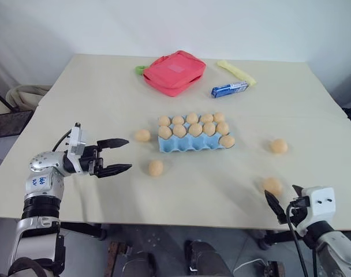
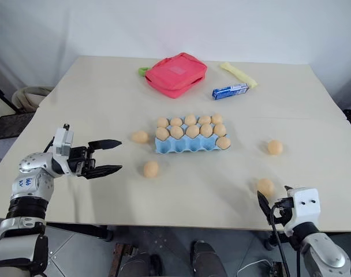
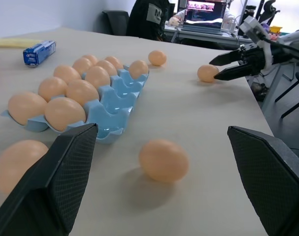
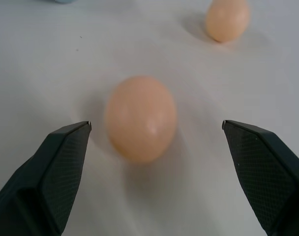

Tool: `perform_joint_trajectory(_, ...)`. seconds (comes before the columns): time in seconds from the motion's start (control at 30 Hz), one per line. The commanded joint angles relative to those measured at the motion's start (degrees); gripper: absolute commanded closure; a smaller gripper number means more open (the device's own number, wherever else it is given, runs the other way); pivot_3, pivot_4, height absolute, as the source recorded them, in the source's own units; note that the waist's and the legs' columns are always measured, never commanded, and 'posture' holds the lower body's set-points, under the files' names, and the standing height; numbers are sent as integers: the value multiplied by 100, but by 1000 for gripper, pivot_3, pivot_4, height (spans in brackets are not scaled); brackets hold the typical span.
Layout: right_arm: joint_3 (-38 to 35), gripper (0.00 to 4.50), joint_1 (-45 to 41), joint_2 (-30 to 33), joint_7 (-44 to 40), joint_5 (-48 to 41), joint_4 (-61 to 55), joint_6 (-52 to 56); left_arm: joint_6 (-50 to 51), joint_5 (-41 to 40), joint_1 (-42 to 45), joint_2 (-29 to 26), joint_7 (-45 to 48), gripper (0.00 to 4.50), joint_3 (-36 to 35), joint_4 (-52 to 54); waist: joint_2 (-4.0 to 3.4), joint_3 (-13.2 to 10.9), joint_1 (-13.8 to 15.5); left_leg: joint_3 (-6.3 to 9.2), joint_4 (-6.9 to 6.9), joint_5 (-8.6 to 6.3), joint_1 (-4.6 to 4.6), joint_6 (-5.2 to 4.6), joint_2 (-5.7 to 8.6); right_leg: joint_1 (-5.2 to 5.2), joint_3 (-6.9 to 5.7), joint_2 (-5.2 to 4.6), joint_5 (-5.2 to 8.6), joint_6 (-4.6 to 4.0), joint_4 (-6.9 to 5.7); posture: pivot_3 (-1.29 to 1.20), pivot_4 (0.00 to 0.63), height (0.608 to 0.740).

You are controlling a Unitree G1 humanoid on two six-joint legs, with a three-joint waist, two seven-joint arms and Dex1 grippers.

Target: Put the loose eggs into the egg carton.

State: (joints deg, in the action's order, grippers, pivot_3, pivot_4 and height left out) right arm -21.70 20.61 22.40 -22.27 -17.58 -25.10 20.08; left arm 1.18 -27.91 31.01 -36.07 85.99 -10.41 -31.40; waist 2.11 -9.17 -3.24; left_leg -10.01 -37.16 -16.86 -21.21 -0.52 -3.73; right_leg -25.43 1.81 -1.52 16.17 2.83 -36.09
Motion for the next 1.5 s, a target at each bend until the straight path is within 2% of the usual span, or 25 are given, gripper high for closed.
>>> perform_joint_trajectory(0.03, 17, 25, -191, 4, 103, 110, 84, -153, 16, -150, -65, -97, 409, 8, 1, 277, 0, 0, 7, 0, 0, 0, 0, 0, 0, 0, -1, 0, 0, 0, 0, 0, 150, 740)
perform_joint_trajectory(0.33, 215, 25, -736, 54, 209, 236, 319, 125, -47, -118, -136, -110, 312, 8, -16, 295, 0, 0, 10, 2, 2, 0, -1, 2, -1, 0, -2, 1, 0, 0, 0, 0, 150, 740)
perform_joint_trajectory(0.43, 235, 593, -768, 58, 222, 242, 271, 214, -60, -106, -141, -115, 287, 0, -21, 289, 0, 0, 11, 2, 1, 0, -1, 2, -1, 0, -2, 0, 0, 0, 0, 0, 150, 740)
perform_joint_trajectory(0.57, 226, 2018, -739, 73, 207, 196, 172, 404, -87, -90, -149, -125, 248, 0, -39, 269, 0, 0, 10, 2, 1, 0, -1, 2, -1, 0, -2, 0, 0, 0, 0, 0, 150, 740)
perform_joint_trajectory(0.67, 209, 2844, -722, 75, 180, 178, 99, 433, -106, -82, -149, -122, 231, 0, -40, 255, 0, 0, 9, 2, 1, 0, -1, 2, -1, 0, -2, 0, 0, 0, 0, 0, 150, 740)
perform_joint_trajectory(0.87, 163, 2844, -852, 162, 122, 101, -88, 477, -143, -79, -163, -110, 202, 0, -46, 245, 0, 0, 7, 1, 1, 0, -1, 2, -1, 0, -2, 0, 0, 0, -1, 0, 150, 740)
perform_joint_trajectory(1.0, 221, 2844, -1547, 342, 134, -119, -250, 817, -149, -89, -176, -100, 184, 0, -54, 264, -2, -1, -32, -4, -3, 1, 1, 0, 0, 0, 5, 0, -3, 5, -4, 0, 150, 740)
perform_joint_trajectory(1.13, 624, 2844, -2601, 365, 197, -287, -159, 1394, -170, -84, -155, -78, 145, 0, -55, 267, -1, -1, -17, -1, -4, 6, 1, -1, -2, -2, 3, 2, -5, 1, -6, 0, 150, 740)
perform_joint_trajectory(1.23, 1221, 2844, -3291, 283, 126, -137, 144, 1514, -188, -100, -161, -59, 107, 0, -71, 308, -2, -1, -7, 4, 1, 8, 0, 1, -3, -5, -1, 3, -2, -6, -8, 0, 150, 740)
perform_joint_trajectory(1.5, 2202, 2844, -4581, -201, 71, 335, 1577, 921, -206, -140, -301, -47, -22, 0, -161, 475, -2, -1, -11, -1, -2, 1, -15, 6, -3, -11, -5, 2, 0, -4, 3, 0, 150, 740)
